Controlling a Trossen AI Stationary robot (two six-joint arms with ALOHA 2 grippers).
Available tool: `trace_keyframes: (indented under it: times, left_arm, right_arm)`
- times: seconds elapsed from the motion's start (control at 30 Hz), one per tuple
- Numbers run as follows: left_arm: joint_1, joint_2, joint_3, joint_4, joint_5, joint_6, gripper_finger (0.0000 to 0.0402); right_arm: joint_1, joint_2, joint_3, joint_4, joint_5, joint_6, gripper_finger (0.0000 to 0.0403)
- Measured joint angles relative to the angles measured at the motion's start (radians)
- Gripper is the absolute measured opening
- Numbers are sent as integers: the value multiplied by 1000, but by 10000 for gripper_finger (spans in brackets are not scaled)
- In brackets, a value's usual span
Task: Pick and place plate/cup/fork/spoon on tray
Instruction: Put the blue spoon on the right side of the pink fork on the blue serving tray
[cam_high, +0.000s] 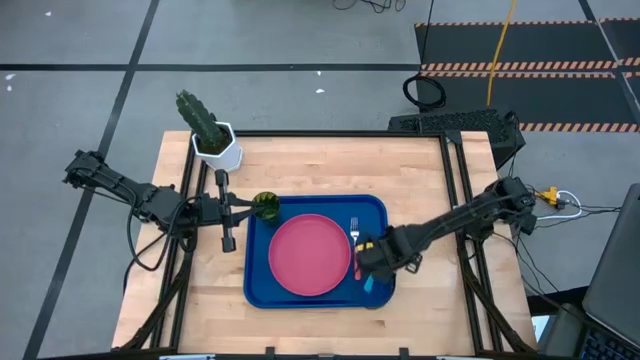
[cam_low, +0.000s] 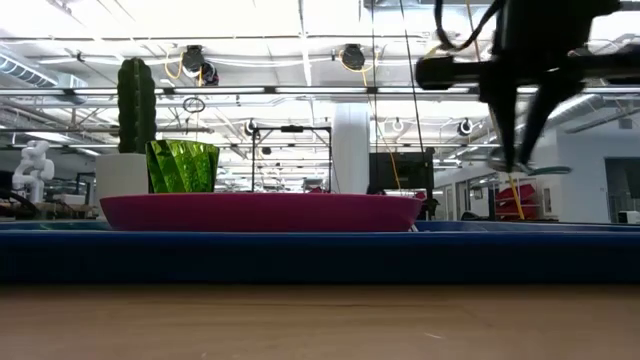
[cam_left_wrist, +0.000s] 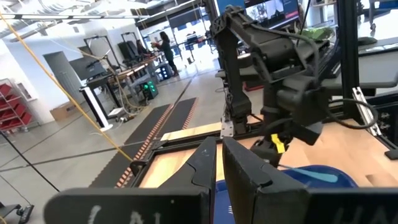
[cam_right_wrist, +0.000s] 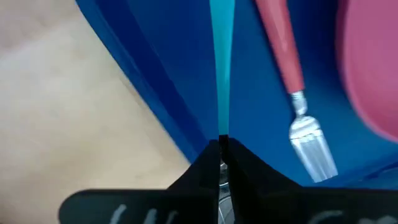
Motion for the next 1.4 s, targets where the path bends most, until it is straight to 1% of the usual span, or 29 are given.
trace_keyframes:
  times: [0.2, 0.4, 0.57, 0.63, 0.83, 0.97, 1.17, 1.4]
  left_arm:
    - [0, 0, 0, -2, 0, 5, 33]
    - [0, 0, 0, -3, 0, 8, 33]
    - [0, 0, 0, -4, 0, 8, 33]
    - [0, 0, 0, -4, 0, 8, 33]
    - [0, 0, 0, -12, 0, 15, 33]
    - [0, 0, 0, -12, 0, 15, 33]
    - [0, 0, 0, -12, 0, 15, 33]
    - [0, 0, 0, -12, 0, 15, 33]
  right_arm:
    - [-54, 0, 0, 24, 28, -298, 0]
    - [-89, 0, -3, 68, 12, -424, 0]
    - [-123, -1, -45, 181, -32, -466, 0]
    - [-132, -1, -71, 223, -34, -485, 0]
    - [-143, -1, -132, 234, -34, -543, 0]
    - [-145, -1, -177, 286, -31, -596, 0]
    - [-163, -1, -236, 388, -32, -616, 0]
    - [-188, -1, -255, 415, -33, -615, 0]
